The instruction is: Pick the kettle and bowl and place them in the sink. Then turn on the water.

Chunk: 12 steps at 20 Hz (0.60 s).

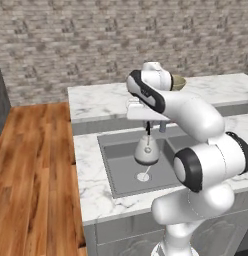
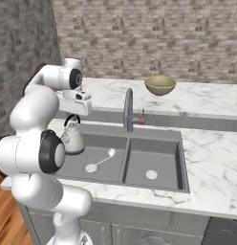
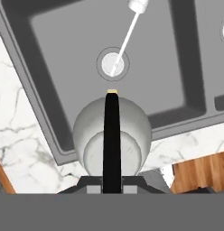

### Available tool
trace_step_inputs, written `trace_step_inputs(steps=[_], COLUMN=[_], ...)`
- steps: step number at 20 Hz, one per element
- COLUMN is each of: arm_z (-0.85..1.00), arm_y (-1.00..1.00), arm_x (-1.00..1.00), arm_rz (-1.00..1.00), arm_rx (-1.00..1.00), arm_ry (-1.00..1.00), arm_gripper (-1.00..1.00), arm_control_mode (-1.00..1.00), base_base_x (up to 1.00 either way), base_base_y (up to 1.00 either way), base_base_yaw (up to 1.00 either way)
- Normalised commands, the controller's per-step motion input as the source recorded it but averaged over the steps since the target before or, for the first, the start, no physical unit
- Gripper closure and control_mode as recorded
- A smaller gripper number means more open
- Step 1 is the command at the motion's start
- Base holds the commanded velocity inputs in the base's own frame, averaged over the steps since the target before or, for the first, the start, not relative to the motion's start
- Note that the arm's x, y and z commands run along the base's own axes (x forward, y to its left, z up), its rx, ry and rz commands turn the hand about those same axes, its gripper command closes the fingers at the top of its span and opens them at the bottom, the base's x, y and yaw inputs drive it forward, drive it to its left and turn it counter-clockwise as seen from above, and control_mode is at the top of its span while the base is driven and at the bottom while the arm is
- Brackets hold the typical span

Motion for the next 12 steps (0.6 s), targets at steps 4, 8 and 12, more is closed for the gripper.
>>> trace_step_inputs(steps=[4, 8, 12], arm_z=[-0.06, -0.25, -0.29], arm_y=[0.1, 0.01, 0.03], arm_x=[0.0, 0.12, 0.15], arm_rz=[0.0, 0.0, 0.0], arm_rx=[-0.02, -0.02, -0.01], arm_ry=[0.0, -0.01, -0.03], arm_gripper=[1.0, 1.0, 1.0], arm_control_mode=[-1.0, -1.0, -1.0], base_base_x=[0.0, 0.0, 0.0], base_base_y=[0.0, 0.0, 0.0], base_base_yaw=[0.0, 0.0, 0.0])
